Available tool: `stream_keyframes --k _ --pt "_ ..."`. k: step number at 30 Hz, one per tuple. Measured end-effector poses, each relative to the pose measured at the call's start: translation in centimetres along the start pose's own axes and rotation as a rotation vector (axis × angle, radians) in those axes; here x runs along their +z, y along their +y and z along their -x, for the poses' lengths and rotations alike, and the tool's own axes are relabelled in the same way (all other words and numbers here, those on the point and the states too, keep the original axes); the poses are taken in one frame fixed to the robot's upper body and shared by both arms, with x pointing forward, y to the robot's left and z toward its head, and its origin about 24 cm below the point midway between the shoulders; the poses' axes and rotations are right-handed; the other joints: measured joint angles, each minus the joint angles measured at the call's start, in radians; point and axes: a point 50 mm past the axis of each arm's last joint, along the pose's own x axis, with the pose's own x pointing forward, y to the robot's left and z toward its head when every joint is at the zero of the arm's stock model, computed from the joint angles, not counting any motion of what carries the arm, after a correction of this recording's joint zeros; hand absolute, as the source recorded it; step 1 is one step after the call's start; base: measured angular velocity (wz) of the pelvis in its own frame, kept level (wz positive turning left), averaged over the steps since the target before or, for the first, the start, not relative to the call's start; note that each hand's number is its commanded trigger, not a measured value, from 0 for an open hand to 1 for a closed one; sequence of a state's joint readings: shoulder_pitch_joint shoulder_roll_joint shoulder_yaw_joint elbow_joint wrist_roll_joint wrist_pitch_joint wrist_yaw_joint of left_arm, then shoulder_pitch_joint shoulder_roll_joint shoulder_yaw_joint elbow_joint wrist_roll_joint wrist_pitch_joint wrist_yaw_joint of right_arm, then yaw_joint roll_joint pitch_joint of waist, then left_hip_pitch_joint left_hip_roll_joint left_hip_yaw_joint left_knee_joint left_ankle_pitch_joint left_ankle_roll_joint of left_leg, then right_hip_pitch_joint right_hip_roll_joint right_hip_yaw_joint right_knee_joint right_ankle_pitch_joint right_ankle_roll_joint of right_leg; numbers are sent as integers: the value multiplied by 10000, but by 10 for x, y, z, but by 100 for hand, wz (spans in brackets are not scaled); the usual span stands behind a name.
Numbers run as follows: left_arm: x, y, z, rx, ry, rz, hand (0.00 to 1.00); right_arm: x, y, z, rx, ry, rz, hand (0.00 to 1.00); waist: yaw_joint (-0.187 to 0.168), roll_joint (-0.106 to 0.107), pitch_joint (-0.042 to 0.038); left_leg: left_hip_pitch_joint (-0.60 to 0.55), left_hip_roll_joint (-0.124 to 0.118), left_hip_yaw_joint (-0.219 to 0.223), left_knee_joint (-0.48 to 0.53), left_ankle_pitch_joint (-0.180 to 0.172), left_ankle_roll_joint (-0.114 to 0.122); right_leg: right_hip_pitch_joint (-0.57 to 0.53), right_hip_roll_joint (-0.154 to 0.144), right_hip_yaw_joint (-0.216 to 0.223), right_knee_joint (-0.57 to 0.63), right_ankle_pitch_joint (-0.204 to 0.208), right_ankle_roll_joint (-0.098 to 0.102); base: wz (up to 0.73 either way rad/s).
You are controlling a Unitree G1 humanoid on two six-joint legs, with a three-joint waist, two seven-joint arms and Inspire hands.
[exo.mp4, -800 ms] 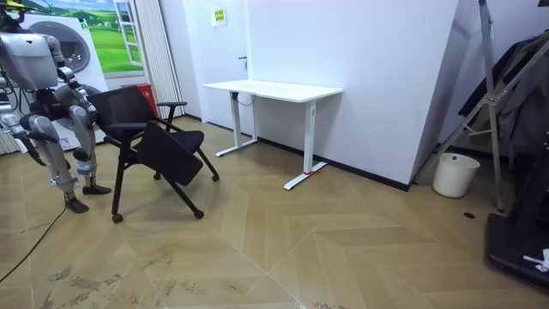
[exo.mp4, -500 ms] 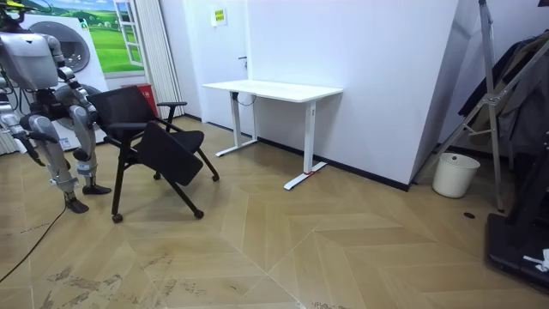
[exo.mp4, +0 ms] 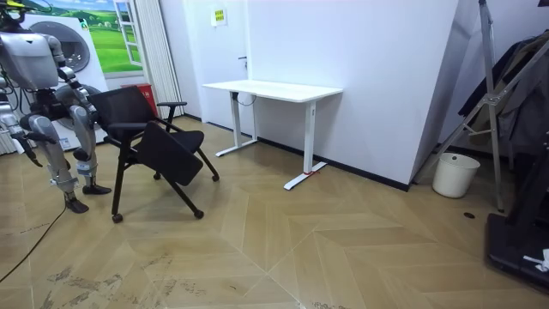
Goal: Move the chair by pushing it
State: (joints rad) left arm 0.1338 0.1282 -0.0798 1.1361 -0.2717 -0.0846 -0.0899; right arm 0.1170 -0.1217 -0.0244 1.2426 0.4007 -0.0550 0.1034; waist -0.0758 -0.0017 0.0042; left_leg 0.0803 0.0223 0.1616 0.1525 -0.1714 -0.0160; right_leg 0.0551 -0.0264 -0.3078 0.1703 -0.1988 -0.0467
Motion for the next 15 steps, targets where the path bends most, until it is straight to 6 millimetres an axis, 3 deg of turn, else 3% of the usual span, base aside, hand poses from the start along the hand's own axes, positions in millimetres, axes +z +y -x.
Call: stream_keyframes --k 15 --pt "-12 9 4 845 314 927 0 -2 -4 0 -614 102 -54 0 16 -73 16 45 0 -134 43 -15 4 125 -6 -119 -28 0 0 2"
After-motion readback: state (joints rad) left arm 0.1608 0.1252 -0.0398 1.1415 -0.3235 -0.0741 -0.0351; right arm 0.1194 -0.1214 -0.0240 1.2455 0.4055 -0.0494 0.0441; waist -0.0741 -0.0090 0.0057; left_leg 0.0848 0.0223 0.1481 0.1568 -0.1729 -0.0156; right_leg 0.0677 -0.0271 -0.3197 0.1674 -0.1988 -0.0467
